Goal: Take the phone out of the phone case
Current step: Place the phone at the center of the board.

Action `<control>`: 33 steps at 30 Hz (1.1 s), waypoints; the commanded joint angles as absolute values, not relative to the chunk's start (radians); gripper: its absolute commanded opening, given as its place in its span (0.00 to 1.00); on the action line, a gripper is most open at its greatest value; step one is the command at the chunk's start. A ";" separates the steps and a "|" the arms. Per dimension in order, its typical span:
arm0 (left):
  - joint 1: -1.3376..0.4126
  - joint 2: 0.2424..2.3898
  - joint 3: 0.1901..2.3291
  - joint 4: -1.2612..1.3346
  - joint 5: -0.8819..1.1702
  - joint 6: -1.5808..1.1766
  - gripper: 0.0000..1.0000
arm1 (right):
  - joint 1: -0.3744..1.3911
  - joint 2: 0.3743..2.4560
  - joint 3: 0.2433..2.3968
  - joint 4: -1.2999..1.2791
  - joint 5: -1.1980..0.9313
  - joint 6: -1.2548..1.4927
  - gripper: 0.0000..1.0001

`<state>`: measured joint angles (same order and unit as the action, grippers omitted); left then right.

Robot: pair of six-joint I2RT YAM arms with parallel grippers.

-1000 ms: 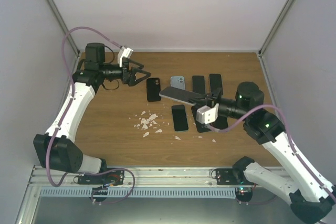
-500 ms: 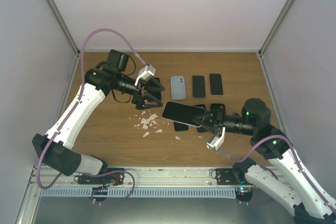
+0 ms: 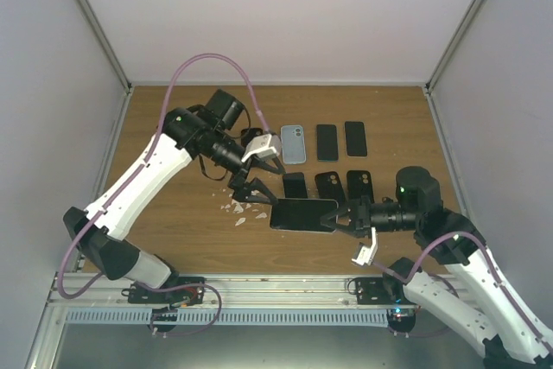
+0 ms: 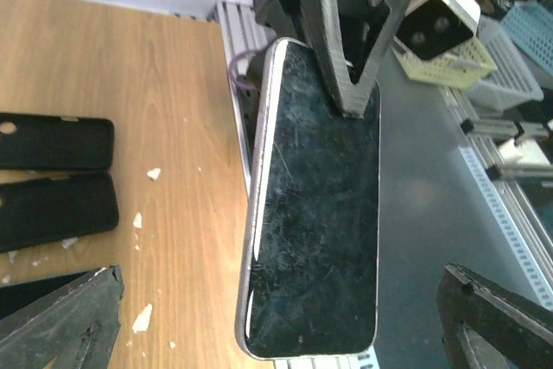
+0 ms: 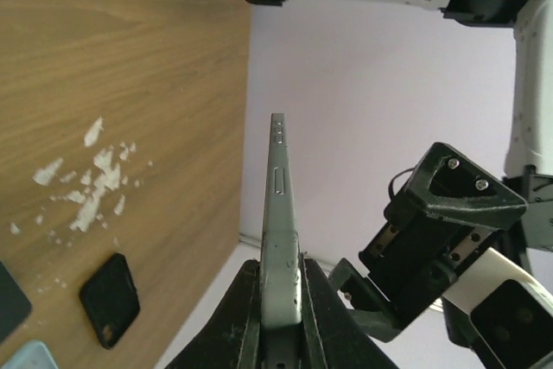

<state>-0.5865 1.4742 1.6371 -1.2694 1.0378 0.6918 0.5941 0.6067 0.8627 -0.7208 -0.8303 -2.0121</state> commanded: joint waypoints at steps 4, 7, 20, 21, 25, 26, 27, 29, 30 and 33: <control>-0.737 1.504 1.651 -1.360 0.917 0.764 0.99 | 0.589 0.640 0.904 -0.828 -0.929 -2.431 0.01; -0.770 1.546 1.654 -1.360 0.942 0.757 0.98 | 0.589 0.646 0.883 -0.814 -0.956 -2.491 0.01; -0.776 1.729 1.723 -1.360 1.065 0.773 0.90 | 0.590 0.627 0.811 -0.693 -0.943 -2.474 0.01; -0.776 1.740 1.726 -1.361 1.075 0.774 0.85 | 0.590 0.623 0.800 -0.671 -0.937 -2.470 0.01; -0.777 1.769 1.727 -1.361 1.099 0.789 0.69 | 0.589 0.622 0.779 -0.642 -0.903 -2.463 0.01; -0.776 1.773 1.725 -1.361 1.104 0.792 0.66 | 0.589 0.623 0.777 -0.637 -0.897 -2.460 0.00; -0.777 1.776 1.722 -1.361 1.110 0.794 0.65 | 0.589 0.623 0.773 -0.628 -0.890 -2.454 0.00; -0.778 1.779 1.710 -1.361 1.122 0.802 0.67 | 0.589 0.621 0.764 -0.600 -0.881 -2.440 0.01; -0.778 1.781 1.704 -1.361 1.125 0.805 0.69 | 0.590 0.623 0.760 -0.588 -0.876 -2.438 0.00; -0.778 1.792 1.686 -1.361 1.130 0.819 0.87 | 0.589 0.626 0.757 -0.573 -0.884 -2.442 0.01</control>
